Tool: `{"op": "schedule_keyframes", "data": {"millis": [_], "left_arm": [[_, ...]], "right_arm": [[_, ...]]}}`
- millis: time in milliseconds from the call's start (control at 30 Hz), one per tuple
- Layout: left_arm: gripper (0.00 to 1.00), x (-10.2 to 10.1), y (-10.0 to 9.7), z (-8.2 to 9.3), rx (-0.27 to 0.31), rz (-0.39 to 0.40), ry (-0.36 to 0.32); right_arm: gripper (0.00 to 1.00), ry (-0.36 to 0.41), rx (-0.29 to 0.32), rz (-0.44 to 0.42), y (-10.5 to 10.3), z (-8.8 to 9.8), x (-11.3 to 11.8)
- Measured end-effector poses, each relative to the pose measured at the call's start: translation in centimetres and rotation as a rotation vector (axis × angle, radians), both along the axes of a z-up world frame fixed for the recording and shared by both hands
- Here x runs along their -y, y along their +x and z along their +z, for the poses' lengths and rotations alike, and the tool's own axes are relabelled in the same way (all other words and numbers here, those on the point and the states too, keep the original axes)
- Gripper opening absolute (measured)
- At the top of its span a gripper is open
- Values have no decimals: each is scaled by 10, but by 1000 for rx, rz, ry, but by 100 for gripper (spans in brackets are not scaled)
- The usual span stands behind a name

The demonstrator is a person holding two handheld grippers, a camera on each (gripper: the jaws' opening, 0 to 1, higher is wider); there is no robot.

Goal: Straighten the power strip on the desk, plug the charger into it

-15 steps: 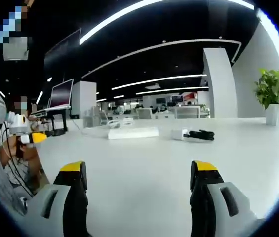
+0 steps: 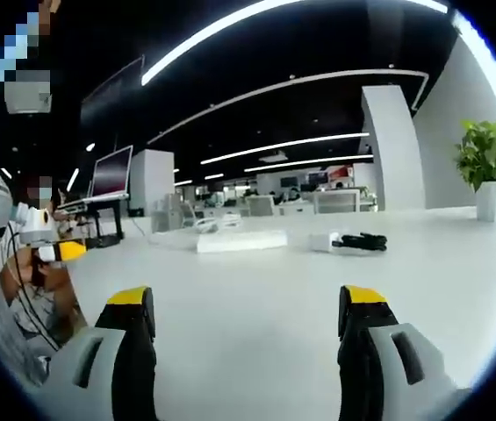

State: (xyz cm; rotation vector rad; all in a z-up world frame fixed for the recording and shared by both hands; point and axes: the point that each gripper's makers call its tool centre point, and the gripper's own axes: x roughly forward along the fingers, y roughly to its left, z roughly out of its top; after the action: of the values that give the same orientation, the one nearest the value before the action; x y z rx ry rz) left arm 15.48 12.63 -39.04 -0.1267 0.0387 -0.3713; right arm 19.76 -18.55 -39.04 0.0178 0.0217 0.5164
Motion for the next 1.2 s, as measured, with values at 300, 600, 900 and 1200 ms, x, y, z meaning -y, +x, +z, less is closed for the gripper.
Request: {"op": "schedule_keyframes", "data": {"millis": [300, 600, 900, 1200], "left_arm": [[98, 3, 2, 2, 8, -5, 11], [97, 13, 7, 9, 24, -45, 45], [97, 21, 21, 27, 83, -70, 64], [97, 20, 44, 32, 107, -63, 65]], "right_arm": [[86, 8, 29, 19, 3, 11, -7], [86, -68, 67, 59, 10, 20, -24], [86, 37, 99, 122, 26, 39, -36], [86, -3, 92, 123, 50, 36, -32]]}}
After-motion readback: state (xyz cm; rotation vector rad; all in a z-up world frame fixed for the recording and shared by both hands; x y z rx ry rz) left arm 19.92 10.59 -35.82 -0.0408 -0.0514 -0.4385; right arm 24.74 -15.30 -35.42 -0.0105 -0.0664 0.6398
